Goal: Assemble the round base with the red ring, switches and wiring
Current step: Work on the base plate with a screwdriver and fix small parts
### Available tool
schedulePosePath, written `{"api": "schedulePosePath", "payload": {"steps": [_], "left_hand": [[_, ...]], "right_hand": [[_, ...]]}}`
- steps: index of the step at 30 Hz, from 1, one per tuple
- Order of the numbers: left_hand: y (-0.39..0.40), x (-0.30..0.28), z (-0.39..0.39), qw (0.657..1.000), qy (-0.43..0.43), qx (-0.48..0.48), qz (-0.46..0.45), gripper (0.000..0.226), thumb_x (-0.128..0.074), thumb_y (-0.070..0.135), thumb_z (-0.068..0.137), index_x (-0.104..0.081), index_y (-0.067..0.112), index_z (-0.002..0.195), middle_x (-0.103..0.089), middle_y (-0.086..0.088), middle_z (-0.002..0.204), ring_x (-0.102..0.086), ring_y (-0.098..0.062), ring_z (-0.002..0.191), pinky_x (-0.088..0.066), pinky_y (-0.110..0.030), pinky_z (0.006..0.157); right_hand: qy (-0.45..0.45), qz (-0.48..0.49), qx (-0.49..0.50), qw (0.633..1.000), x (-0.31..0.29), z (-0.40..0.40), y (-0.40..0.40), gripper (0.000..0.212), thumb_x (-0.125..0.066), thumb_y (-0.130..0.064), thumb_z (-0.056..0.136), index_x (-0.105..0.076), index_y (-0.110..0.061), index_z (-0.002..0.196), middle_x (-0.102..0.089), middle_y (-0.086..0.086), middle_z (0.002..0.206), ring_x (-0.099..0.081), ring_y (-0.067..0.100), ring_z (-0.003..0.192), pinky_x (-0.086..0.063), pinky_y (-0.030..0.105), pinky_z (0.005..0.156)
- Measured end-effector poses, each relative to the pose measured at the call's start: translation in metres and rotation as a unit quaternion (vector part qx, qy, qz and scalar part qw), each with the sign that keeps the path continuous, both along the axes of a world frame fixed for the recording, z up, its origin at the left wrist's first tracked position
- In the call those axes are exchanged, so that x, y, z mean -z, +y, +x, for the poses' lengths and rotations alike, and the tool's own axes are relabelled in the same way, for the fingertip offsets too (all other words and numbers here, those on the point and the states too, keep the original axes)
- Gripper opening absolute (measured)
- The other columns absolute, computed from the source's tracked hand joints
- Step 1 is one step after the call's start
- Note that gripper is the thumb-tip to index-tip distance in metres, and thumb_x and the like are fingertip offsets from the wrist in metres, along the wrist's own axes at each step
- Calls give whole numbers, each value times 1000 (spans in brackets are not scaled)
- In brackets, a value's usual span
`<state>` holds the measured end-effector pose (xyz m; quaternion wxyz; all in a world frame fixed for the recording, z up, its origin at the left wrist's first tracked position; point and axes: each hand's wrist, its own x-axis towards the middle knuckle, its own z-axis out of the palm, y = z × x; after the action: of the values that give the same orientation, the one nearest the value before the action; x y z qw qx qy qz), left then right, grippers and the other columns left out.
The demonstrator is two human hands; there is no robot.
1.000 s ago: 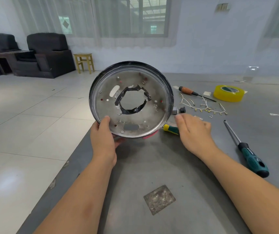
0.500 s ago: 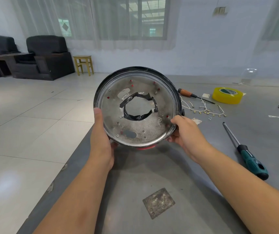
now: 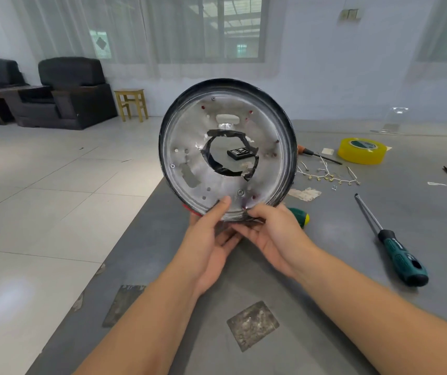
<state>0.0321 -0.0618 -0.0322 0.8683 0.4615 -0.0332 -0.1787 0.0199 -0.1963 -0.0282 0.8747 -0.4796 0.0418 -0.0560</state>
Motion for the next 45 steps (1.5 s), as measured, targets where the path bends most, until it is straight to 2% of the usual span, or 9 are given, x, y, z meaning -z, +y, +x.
{"api": "schedulePosePath", "payload": {"steps": [9, 14, 18, 22, 24, 27, 32, 37, 45], "left_hand": [[-1, 5, 7, 983, 44, -171, -55, 55, -65, 0, 97, -49, 18, 146, -77, -11, 120, -78, -17, 85, -60, -25, 62], [3, 8, 13, 982, 49, -176, -54, 47, -62, 2, 101, -53, 13, 145, -76, -16, 121, -79, -22, 89, -63, -32, 66], [8, 8, 20, 977, 60, -191, -69, 49, -60, 0, 102, -49, 20, 145, -75, -13, 124, -77, -31, 105, -65, -44, 86], [7, 7, 21, 974, 66, -201, -74, 51, -60, -3, 101, -42, 18, 145, -70, -15, 130, -75, -33, 109, -65, -46, 85], [6, 7, 21, 974, 63, -203, -73, 51, -60, -3, 101, -41, 18, 143, -69, -16, 131, -75, -34, 110, -64, -48, 87], [4, 7, 19, 976, 58, -198, -74, 51, -61, -3, 101, -40, 19, 142, -69, -15, 131, -74, -35, 112, -63, -49, 89], [3, 9, 22, 976, 58, -195, -73, 39, -61, -4, 101, -43, 22, 124, -69, -14, 128, -75, -32, 110, -65, -46, 85], [5, 14, 25, 977, 54, -190, -74, 37, -62, -3, 100, -45, 22, 122, -74, -12, 120, -79, -28, 101, -66, -45, 83], [5, 20, 30, 979, 45, -187, -72, 47, -63, -3, 100, -44, 19, 137, -78, -12, 117, -79, -28, 100, -64, -47, 86]], "right_hand": [[32, -4, -42, 999, 0, -8, 19, 44, -59, 3, 97, -43, -8, 136, -75, 21, 111, -76, 39, 95, -64, 36, 75], [39, -122, -49, 991, -5, -8, 10, 44, -72, -28, 95, -53, -12, 131, -73, 14, 119, -76, 40, 90, -64, 35, 71], [4, -383, 66, 921, -13, 2, -19, 31, -63, -52, 96, -69, -24, 106, -76, 0, 98, -76, 24, 66, -56, 29, 52], [12, -536, 276, 798, -17, 17, -71, 17, -60, -41, 95, -68, -30, 84, -72, -12, 84, -63, -8, 74, -42, 11, 64], [50, -574, 314, 755, -7, 22, -99, 10, -59, -28, 96, -69, -26, 97, -71, -4, 99, -62, 0, 87, -45, 18, 76], [132, -617, 311, 711, 13, 33, -130, 28, -58, -18, 95, -65, -10, 121, -62, 13, 125, -58, 29, 115, -45, 37, 98], [238, -634, 323, 661, 21, 62, -155, 42, -59, -16, 97, -54, -5, 138, -40, 22, 146, -38, 42, 135, -38, 48, 110], [275, -673, 315, 610, 23, 91, -168, 50, -58, -10, 96, -45, 3, 143, -36, 26, 147, -37, 43, 135, -40, 45, 108], [285, -730, 314, 535, 20, 113, -187, 26, -56, -10, 97, -67, -3, 120, -62, 23, 126, -53, 37, 123, -41, 40, 103]]}}
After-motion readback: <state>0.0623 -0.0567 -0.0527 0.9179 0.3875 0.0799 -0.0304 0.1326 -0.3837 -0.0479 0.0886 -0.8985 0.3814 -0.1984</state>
